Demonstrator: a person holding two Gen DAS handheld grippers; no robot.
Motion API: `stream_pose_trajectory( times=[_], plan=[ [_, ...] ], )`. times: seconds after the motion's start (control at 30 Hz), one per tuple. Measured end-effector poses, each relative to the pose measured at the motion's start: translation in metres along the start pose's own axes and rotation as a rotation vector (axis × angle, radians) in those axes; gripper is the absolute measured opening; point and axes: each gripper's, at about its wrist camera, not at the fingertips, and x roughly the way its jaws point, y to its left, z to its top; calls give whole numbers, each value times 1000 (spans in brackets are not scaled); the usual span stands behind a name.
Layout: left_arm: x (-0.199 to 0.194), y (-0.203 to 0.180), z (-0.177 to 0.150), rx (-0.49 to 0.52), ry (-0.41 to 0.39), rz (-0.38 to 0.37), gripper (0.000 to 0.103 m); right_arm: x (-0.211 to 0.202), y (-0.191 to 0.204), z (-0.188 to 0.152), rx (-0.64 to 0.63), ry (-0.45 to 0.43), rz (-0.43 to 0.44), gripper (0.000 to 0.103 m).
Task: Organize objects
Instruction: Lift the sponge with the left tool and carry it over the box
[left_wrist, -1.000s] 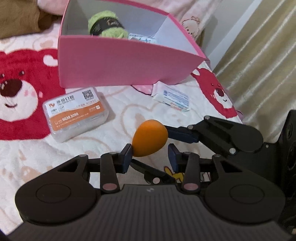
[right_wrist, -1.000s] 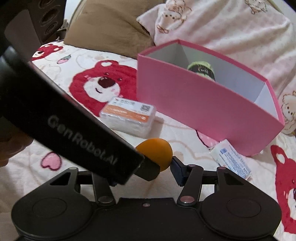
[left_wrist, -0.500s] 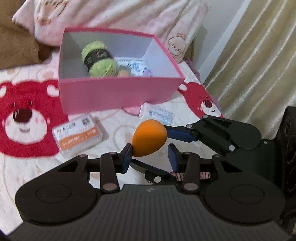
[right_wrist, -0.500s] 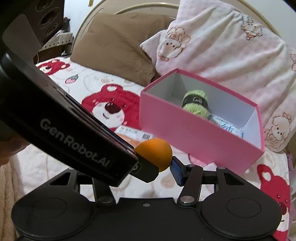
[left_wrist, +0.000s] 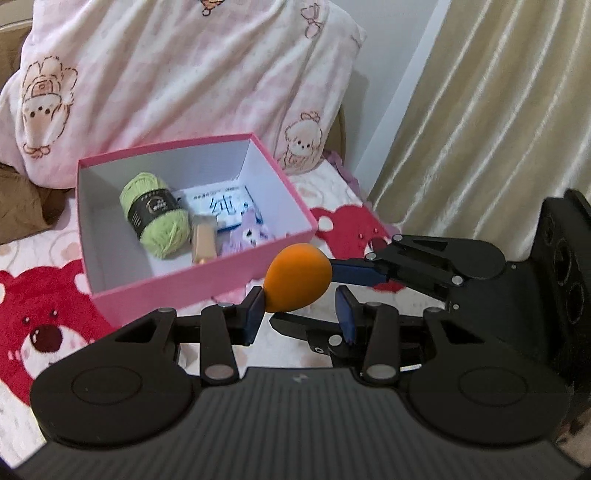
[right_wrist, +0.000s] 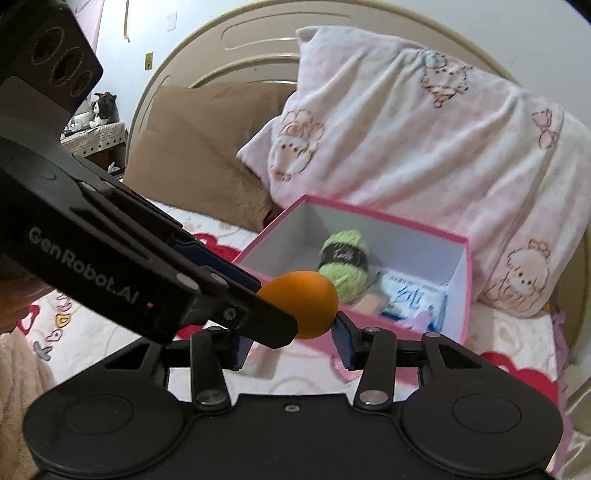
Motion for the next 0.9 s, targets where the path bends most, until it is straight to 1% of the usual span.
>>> stream_pose_trajectory(
  times=[0.17,0.3,0.47,0.57,0.7,0.9],
  plan=[
    [25,8,31,-53,-20,-2,39,16,-26,24,-21,14,-33,51],
    [55,24,55,-116,-29,0,39,42,-49,45,-69,66,-58,51],
    [98,49,72,-199,-16,6,39,85,-76,57,-126,152,-47,50],
    [126,67,72,-270,1,-8,39,111,-93,56,-120,209,-19,50],
    [160,87,65,-371,47,-15,39,141,-107,47,-132,280,30,50],
    [190,103,53,-458,84,-19,39,168,-112,32,-155,341,47,50]
  ],
)
